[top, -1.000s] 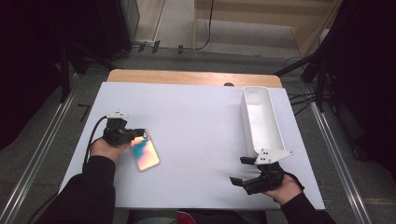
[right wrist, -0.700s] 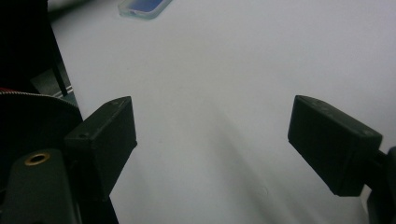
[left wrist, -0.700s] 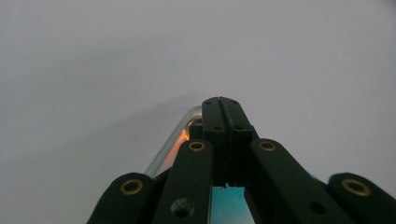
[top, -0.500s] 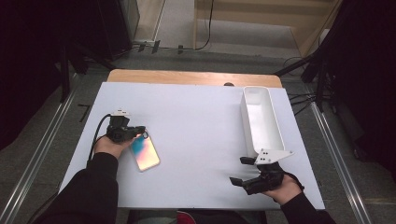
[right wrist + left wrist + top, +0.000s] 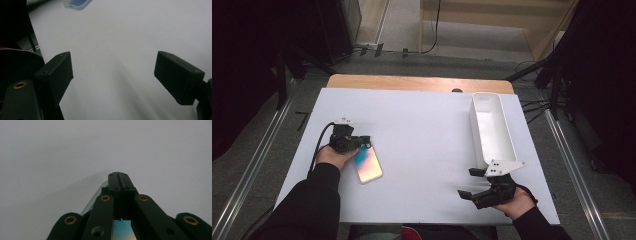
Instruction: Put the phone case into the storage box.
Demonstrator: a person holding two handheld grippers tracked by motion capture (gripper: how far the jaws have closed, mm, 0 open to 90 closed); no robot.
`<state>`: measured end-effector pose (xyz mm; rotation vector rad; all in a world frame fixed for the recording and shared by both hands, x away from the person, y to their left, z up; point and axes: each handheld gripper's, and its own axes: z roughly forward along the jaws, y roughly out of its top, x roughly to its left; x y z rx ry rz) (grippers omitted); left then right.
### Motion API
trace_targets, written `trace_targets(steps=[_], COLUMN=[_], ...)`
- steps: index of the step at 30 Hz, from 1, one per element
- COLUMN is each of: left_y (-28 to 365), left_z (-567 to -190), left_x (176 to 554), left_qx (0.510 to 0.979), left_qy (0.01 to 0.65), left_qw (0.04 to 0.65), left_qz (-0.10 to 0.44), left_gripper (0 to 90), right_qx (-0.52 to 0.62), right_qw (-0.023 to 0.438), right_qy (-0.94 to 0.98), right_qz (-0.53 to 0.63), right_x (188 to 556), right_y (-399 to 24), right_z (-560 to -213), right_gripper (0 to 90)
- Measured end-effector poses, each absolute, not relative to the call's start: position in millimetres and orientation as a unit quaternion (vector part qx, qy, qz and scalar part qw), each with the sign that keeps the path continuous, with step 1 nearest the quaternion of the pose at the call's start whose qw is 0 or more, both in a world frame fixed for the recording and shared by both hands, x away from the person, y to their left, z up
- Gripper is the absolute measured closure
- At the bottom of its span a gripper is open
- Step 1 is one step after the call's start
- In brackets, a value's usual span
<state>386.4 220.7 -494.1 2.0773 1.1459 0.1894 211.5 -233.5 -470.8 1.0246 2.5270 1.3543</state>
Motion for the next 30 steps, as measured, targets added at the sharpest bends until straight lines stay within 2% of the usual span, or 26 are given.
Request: trace_targets(steps=[30], left_y=[179.6], left_z=[-496.5], left_x=[396.5], left_qx=[0.833], left_qy=[0.405], left_qw=[0.372], left_qz=[0.054], left_gripper=[88.8], right_qx=[0.339], right_qw=[0.049], right_qy=[0.829], right_qz=[0.442], right_x=[209.8], right_y=[-234.6], right_z=[-471.3], right_gripper=[14.1])
